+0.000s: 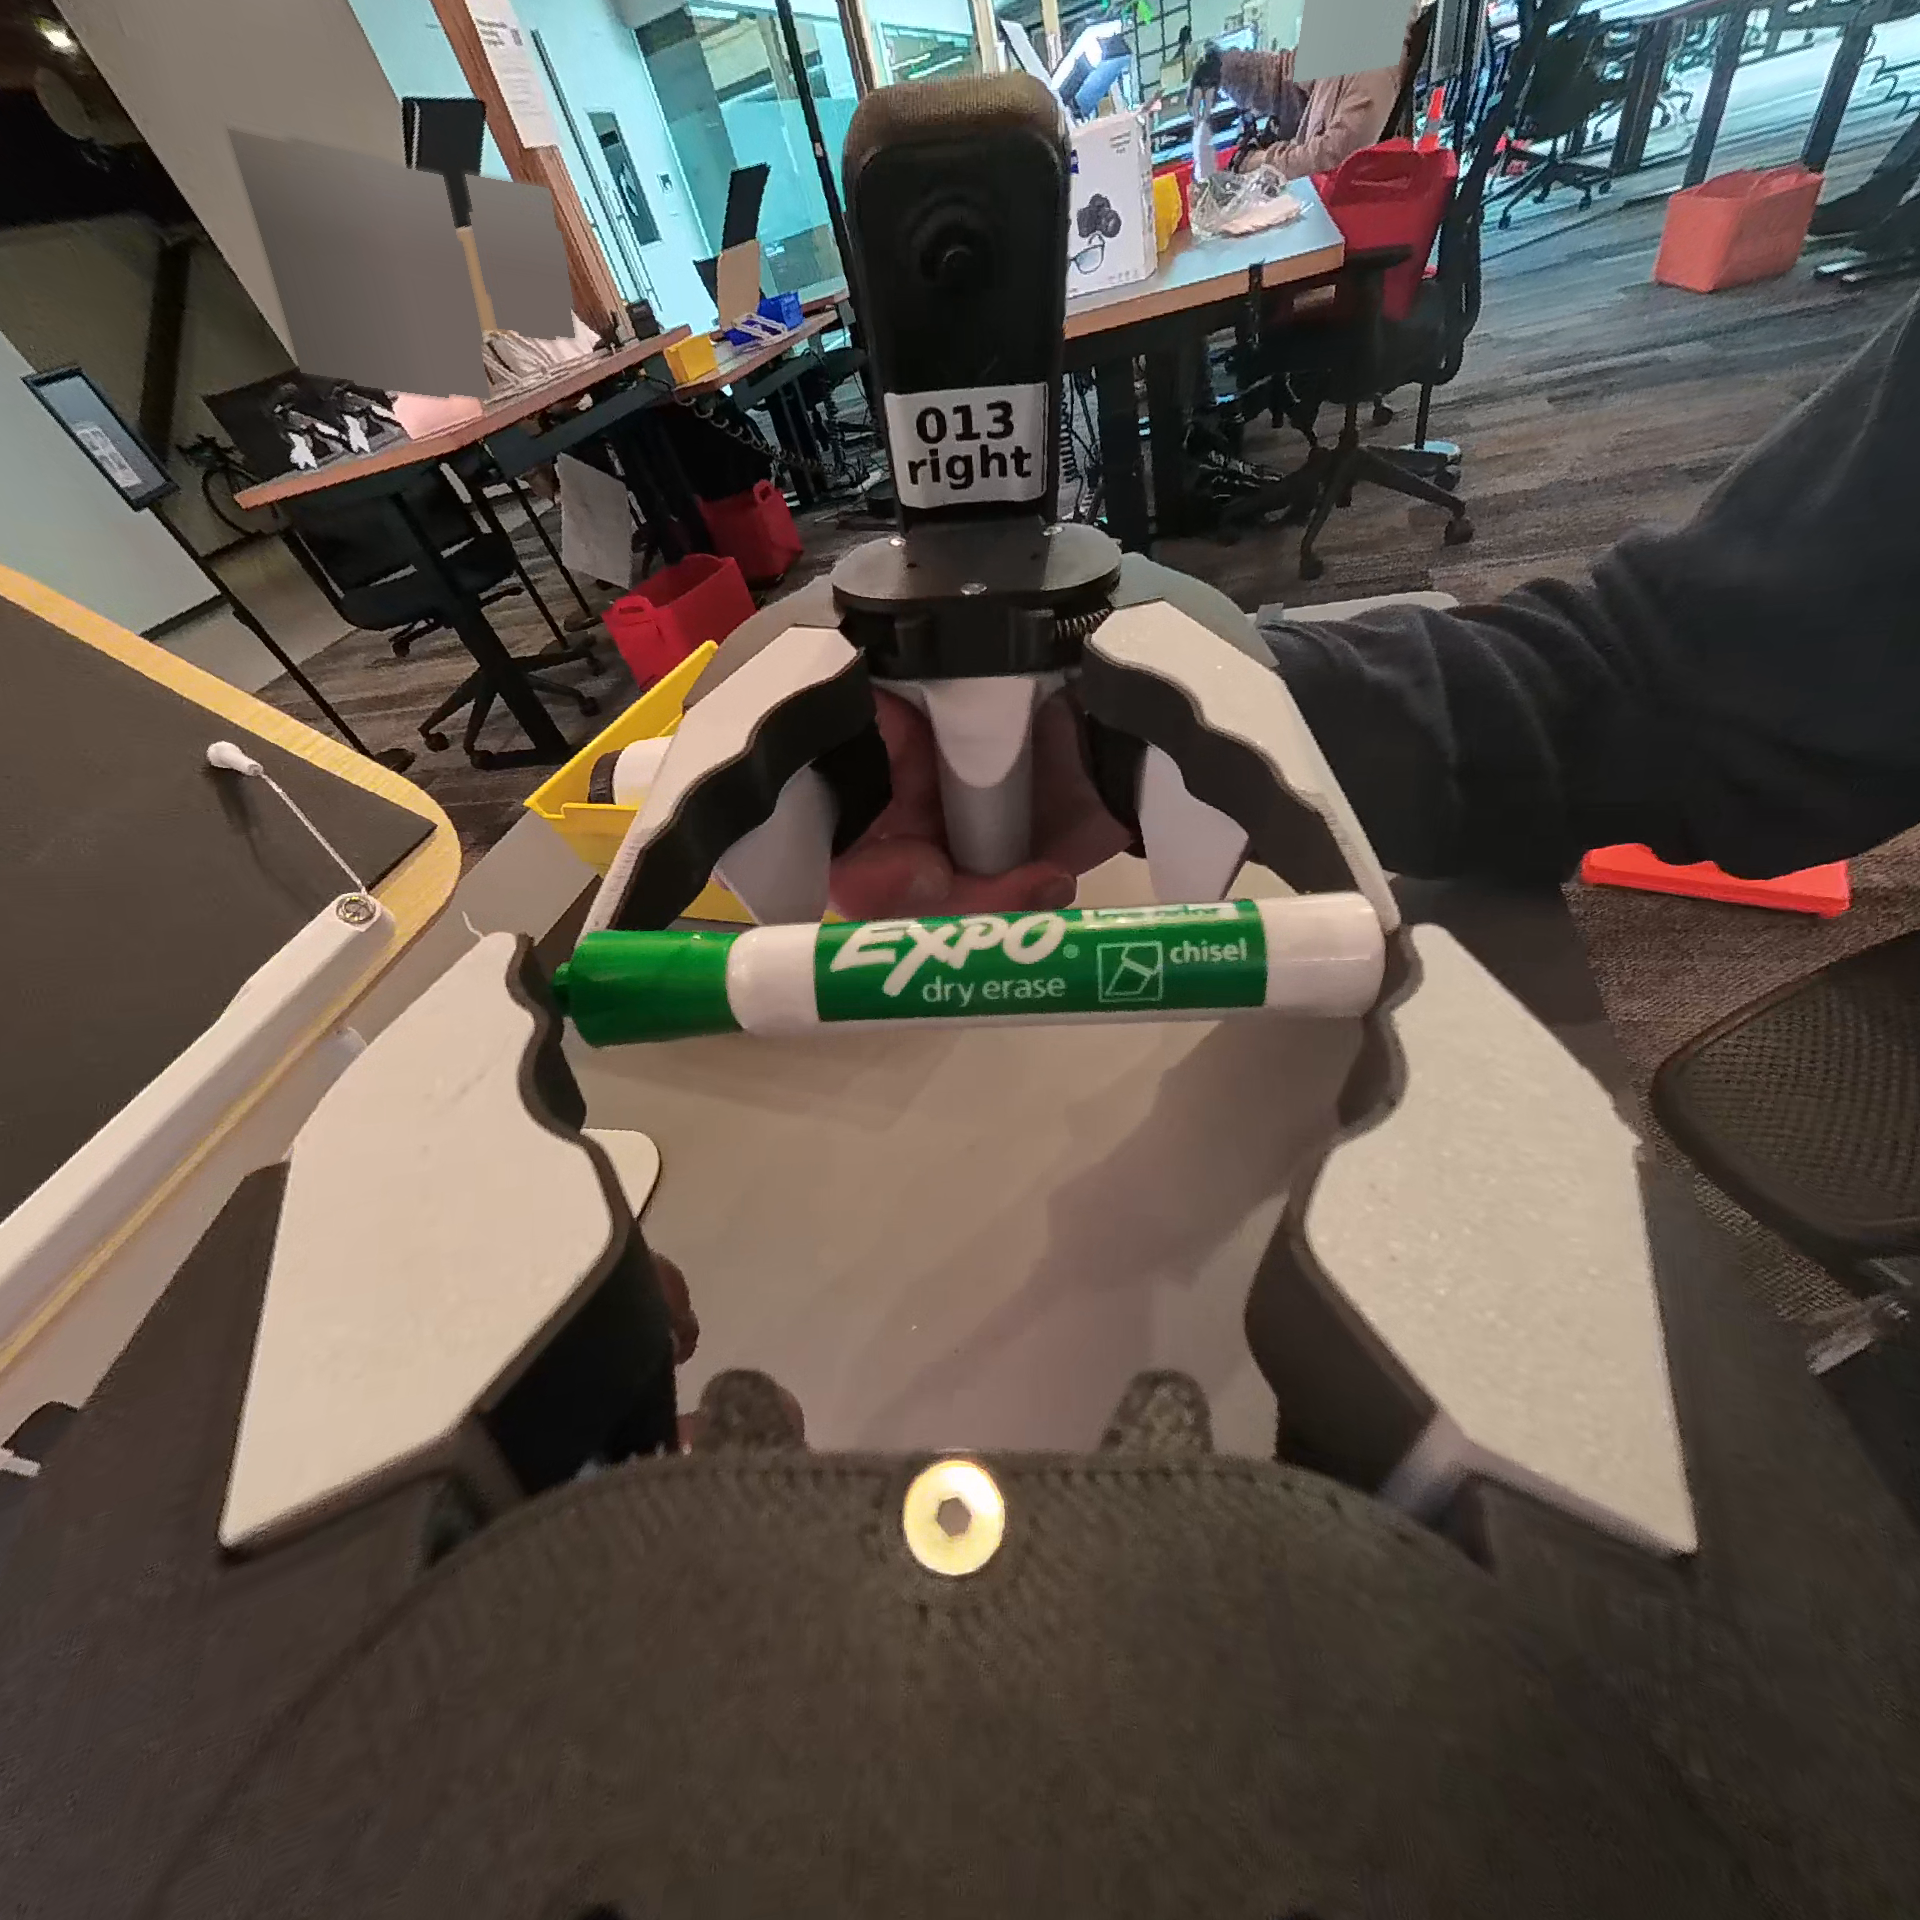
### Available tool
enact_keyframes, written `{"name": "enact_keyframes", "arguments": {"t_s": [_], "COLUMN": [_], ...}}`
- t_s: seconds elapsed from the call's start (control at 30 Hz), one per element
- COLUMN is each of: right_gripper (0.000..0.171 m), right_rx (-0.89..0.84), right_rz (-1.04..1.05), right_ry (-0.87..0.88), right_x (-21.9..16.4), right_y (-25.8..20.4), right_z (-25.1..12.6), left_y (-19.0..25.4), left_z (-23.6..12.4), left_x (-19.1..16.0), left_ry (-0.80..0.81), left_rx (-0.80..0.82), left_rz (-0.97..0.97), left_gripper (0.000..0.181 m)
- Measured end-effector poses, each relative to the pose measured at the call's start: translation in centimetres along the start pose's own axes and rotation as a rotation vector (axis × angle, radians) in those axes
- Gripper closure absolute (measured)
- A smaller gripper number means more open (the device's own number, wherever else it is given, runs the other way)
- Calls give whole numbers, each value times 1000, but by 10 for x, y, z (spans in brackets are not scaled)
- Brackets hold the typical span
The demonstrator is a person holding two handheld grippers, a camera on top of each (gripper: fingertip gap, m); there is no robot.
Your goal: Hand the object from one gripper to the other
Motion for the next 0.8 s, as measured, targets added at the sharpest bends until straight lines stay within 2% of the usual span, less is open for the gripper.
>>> {"name": "enact_keyframes", "arguments": {"t_s": [0.4, 0.8], "right_gripper": [53, 53], "right_rx": [-7, 0], "right_rz": [10, 44], "right_ry": [42, 96], "right_x": [5, 7], "right_y": [-1, -1], "right_z": [-1, -4], "left_y": [0, 4], "left_z": [0, 3], "left_x": [6, 12], "left_ry": [3, 3], "left_rx": [1, 3], "left_rz": [16, 78], "left_gripper": [40, 48]}}
Point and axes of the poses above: each gripper's, where its closed fingertips meet, z out along the fingers, x out of its top, y = z × x across the jaws, the point moved 7 cm from there along -z, back along the fingers, and after that the axes turned 5 degrees about y, right-handed, at the moved point
